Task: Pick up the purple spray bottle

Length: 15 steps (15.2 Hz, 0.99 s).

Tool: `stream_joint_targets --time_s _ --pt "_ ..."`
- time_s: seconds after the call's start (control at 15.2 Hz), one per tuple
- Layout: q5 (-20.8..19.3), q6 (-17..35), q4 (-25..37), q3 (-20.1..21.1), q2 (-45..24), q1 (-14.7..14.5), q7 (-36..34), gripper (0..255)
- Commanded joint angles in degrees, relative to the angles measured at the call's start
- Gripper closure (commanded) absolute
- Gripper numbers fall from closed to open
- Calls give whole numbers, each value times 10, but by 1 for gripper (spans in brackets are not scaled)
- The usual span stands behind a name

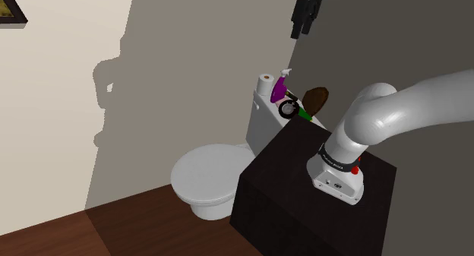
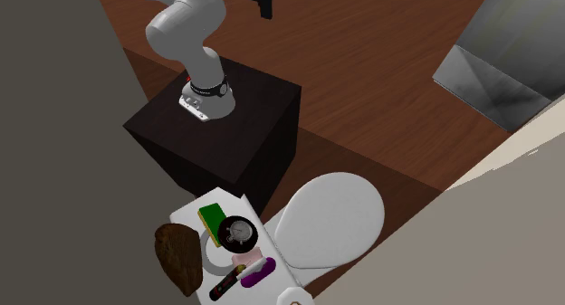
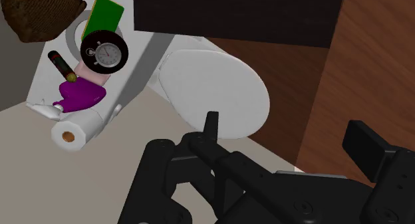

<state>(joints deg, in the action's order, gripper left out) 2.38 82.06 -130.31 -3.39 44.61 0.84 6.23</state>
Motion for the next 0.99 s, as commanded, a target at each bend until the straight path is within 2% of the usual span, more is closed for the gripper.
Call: stream_joint_targets --time_s 0.0,0.46,0.92 --pt "0 0 0 0 0 0 0 0" --pt "-77 66 -68 -83 -7 3 144 0" --pt "-148 152 -96 -173 -63 5 284 0"
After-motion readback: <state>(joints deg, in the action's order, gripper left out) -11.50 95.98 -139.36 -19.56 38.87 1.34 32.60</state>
